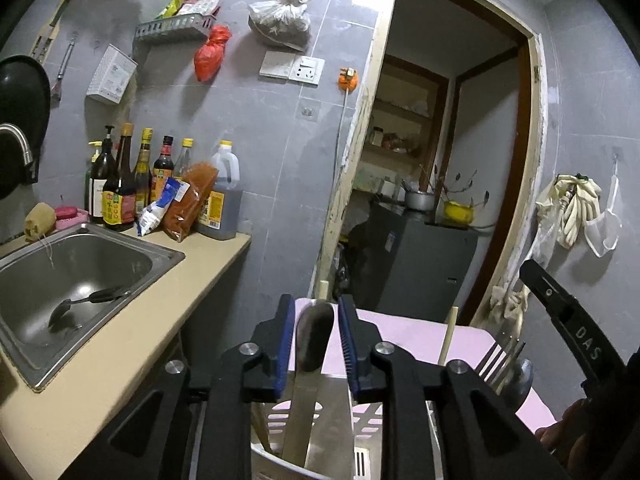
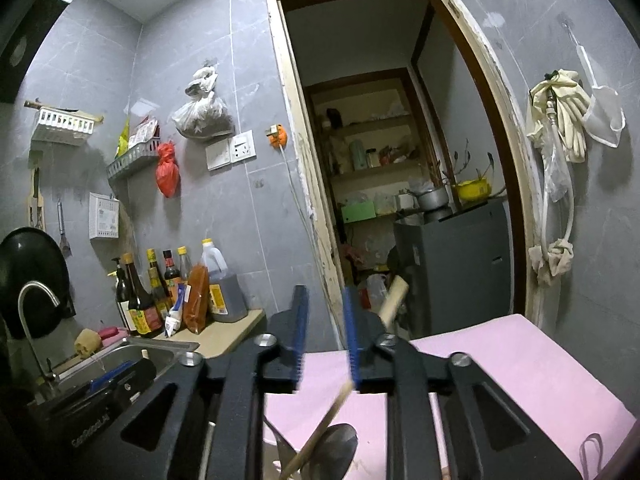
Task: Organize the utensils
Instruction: 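Open both tools to drop the knife and chopstick into the caddy, then move both tools down toward the last chopstick and the wire tong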
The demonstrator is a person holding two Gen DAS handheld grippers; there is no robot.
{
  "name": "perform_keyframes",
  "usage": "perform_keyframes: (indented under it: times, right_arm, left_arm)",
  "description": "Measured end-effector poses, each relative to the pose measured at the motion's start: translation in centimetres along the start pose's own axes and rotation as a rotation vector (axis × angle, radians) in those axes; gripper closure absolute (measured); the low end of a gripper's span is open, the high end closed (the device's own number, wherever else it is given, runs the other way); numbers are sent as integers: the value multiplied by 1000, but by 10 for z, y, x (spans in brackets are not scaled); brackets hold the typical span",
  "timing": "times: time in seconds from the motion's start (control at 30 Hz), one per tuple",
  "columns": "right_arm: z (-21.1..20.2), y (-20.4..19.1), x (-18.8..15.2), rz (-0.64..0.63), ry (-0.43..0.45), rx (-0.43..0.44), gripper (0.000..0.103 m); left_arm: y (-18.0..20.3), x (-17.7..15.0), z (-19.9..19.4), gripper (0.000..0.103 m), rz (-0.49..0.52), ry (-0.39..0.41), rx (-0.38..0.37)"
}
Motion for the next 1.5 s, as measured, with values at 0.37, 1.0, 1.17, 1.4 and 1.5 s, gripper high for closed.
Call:
perform_keyframes:
  times: [0.37, 1.0, 1.17, 1.4, 1.5]
  right_arm:
    - [-31, 19, 36, -28, -9, -32, 69]
    - [-101, 106, 94, -79, -99, -141, 16]
    - [-111, 139, 95, -104, -145, -178, 7]
    - [-120, 192, 85, -119, -214, -235, 2]
    - [-119, 214, 79, -116, -245, -258, 2]
  left_arm:
    - [10, 12, -13, 70, -1, -79, -9]
    - [106, 44, -69, 8, 54, -78, -136]
    - [135, 36, -76, 4, 56, -90, -164]
    - [175, 14, -78, 3, 84, -124, -181]
    - [188, 1, -74, 3, 85, -148, -187]
Point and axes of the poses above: each gripper's, at about its wrist camera, not at the fingertips, and z roughly the way its jaws point, y to its right, x to its top, the point moved 2 cm from there along z, roughly the way its jaws point, and after that the axes turned 3 degrees about -x, right-handed, at the moved point
